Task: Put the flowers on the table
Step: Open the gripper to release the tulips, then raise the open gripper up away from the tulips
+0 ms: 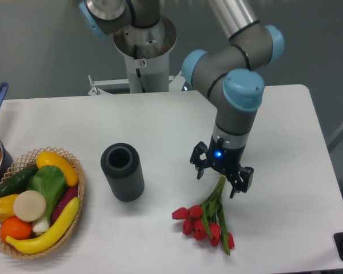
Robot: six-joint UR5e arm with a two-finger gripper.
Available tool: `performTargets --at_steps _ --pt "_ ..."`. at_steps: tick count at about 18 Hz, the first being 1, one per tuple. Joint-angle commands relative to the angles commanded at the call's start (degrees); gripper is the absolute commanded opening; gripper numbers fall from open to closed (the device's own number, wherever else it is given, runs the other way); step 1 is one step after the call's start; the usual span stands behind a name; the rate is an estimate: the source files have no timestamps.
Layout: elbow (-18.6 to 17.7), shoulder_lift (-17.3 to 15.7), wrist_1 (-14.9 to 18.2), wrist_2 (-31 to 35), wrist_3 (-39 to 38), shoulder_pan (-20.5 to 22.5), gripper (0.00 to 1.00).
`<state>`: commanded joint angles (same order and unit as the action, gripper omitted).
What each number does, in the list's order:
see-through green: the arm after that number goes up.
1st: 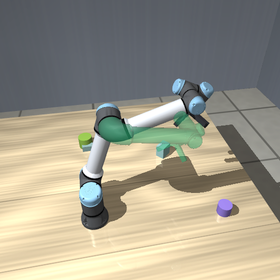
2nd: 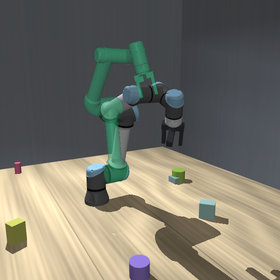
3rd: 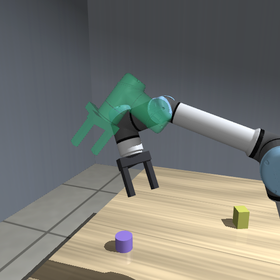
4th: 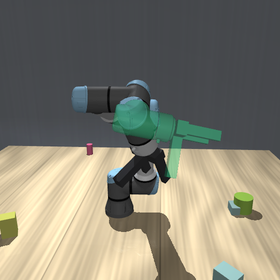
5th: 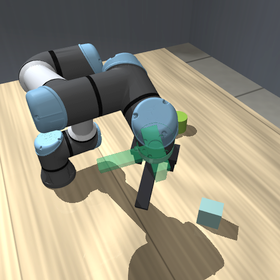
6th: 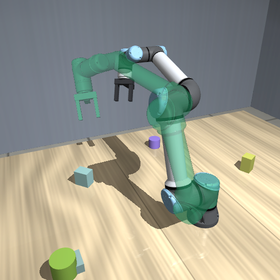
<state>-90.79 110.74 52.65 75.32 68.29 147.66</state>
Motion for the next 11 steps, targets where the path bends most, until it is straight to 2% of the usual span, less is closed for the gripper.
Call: performTargets --at_steps 2,4,7,9,11 --pt "-0.43 0.97 0.17 0.09 1.92 -0.44 1.0" --pt "-0.79 0.54 1.48 0.09 2.9 -1.49 1.0" --pt "1.4 -0.34 4.38 0.26 3.43 -2.2 1.0" --pt "2.37 -0.78 6.93 0.61 6.49 -2.2 1.0" --pt "3.16 -1.92 7.64 0.62 9.75 -2.29 1.0"
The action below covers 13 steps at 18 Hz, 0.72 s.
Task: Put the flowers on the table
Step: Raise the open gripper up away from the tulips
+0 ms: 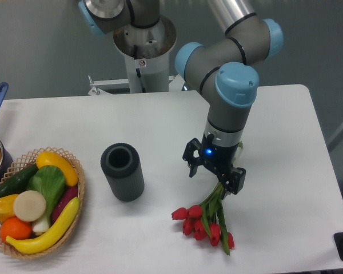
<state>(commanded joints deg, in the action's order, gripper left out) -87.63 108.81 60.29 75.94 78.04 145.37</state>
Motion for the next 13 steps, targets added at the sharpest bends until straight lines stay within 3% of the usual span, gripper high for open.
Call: performTargets --at_steps 3,6,9,11,13 --pt "2.81 -0.01 1.4 0.17 0.97 0.0 1.0" --pt "4.92 -0.18 3.86 4.3 6.68 0.52 1.0" --pt "5.45 -0.79 5.44 7.1 11.06 0.62 1.0" --pt "4.84 -2.81 8.51 8.7 12.4 1.05 1.0" --pt "4.84 -2.9 8.7 8.7 12.4 0.79 1.0"
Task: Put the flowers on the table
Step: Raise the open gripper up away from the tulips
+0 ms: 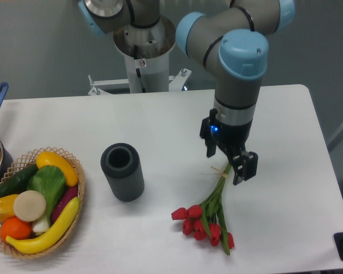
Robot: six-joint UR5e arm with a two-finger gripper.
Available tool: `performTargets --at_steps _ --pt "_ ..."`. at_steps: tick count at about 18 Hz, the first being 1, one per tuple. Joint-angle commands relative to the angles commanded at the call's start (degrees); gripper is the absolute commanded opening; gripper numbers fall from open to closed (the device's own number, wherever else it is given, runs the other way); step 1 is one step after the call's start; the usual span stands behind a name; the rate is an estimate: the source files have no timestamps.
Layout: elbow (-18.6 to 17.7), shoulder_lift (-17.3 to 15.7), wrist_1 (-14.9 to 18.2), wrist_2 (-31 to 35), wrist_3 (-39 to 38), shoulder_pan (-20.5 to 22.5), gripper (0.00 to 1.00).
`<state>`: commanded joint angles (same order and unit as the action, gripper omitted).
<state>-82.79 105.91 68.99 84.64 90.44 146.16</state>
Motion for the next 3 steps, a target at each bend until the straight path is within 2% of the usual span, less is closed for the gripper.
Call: performTargets --at_steps 3 --pt "-0.09 -0.09 0.09 0.09 -0.17 -0.35 1.0"
